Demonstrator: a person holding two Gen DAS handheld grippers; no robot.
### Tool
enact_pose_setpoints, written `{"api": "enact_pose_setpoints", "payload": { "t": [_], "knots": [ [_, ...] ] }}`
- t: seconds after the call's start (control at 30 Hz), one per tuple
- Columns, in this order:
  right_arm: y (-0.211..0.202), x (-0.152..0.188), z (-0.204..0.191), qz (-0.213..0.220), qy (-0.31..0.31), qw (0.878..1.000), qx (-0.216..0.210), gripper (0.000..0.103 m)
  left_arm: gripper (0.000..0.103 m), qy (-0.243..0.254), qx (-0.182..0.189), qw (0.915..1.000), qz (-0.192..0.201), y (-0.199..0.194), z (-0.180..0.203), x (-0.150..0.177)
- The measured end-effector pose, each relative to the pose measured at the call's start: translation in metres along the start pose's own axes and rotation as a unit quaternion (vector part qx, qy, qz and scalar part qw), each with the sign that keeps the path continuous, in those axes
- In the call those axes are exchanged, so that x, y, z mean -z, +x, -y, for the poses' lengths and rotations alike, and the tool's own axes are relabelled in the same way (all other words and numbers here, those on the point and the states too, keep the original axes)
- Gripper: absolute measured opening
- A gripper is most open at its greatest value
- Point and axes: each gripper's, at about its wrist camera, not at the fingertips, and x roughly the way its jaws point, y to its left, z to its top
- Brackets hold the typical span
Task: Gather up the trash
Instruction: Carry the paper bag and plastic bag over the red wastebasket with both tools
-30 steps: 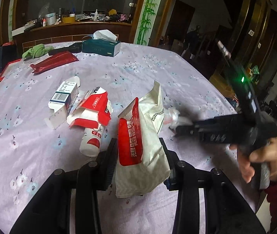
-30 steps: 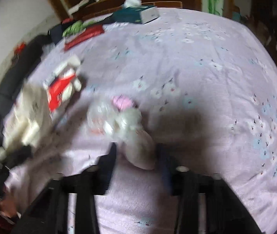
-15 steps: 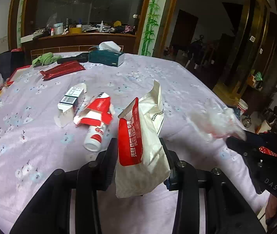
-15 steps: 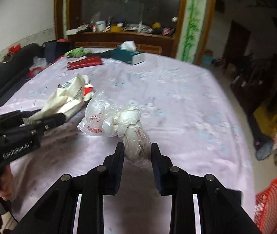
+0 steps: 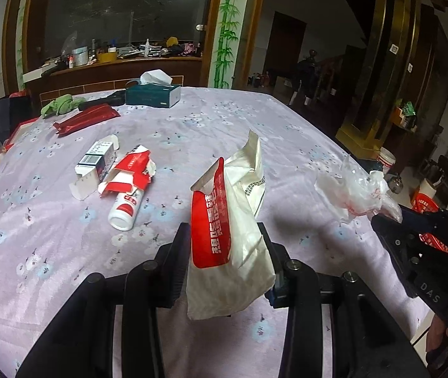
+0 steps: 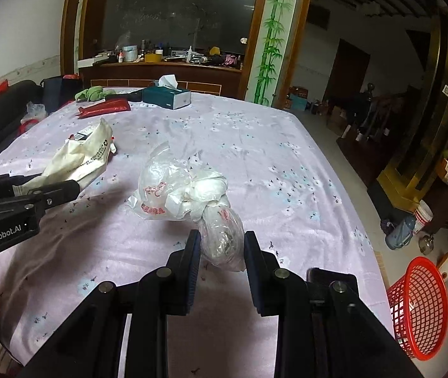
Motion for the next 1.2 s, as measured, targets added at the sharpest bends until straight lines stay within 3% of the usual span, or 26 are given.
{"api": "enact_pose_setpoints", "payload": {
  "t": [0.83, 1.03, 1.2],
  "knots": [
    [-0.011, 0.014, 0.027, 0.005, 0.025, 1.000, 0.009, 0.030, 0.038, 0.030, 0.016, 0.9993, -0.013, 0.010, 0.034, -0.002],
    [-0.018, 0.017, 0.045, 0.012, 0.043, 0.999, 0.019, 0.030, 0.038, 0.046, 0.030, 0.9984, -0.015, 0.014, 0.052, -0.006],
    [-0.032, 0.023, 0.082, 0.017, 0.083, 0.996, 0.025, 0.030, 0.038, 0.072, 0.059, 0.9955, -0.018, 0.018, 0.087, -0.013]
  ]
}}
